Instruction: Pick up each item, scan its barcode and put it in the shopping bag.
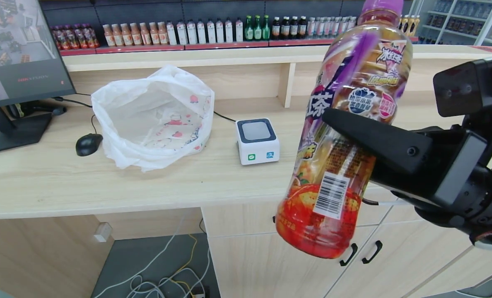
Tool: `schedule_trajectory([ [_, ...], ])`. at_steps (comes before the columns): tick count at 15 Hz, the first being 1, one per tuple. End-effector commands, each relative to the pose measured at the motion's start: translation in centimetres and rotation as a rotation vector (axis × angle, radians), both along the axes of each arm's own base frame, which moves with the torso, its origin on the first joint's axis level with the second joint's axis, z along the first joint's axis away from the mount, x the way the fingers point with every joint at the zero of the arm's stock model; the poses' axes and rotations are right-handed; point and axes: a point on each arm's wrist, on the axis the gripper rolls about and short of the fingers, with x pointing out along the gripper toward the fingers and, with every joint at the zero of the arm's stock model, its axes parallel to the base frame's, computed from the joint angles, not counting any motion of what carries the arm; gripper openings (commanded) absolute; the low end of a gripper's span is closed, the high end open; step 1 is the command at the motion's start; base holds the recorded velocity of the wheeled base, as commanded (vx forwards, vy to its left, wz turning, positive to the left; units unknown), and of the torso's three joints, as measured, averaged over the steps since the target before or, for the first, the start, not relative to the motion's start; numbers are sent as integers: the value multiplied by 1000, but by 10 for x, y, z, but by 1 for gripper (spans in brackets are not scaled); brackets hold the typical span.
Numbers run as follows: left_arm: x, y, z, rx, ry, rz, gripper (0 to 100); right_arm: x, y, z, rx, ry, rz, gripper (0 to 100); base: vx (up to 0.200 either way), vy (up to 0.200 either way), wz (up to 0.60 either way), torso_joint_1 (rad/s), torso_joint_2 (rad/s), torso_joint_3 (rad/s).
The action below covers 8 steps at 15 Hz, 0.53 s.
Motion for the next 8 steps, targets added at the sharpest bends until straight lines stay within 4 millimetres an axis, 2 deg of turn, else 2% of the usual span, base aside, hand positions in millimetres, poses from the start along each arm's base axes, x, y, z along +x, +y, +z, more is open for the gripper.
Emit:
schedule_trajectory([
  [1,0,0,0,0,0,0,100,-4,-5,0,-5,-28,-24,0,0,0,0,0,0,0],
  [3,0,0,0,0,0,0,100,-1,-19,-8,-56,-83,-121,0,0,0,0,0,0,0],
  [5,0,0,0,0,0,0,100,1,-31,-8,-72,-130,-197,0,0,0,0,0,0,0],
  [7,0,0,0,0,0,0,100,4,-35,-7,-72,-154,-305,0,0,0,0,0,0,0],
  [8,0,0,0,0,0,0,100,7,-35,-11,-110,-193,-439,0,0,0,0,0,0,0],
])
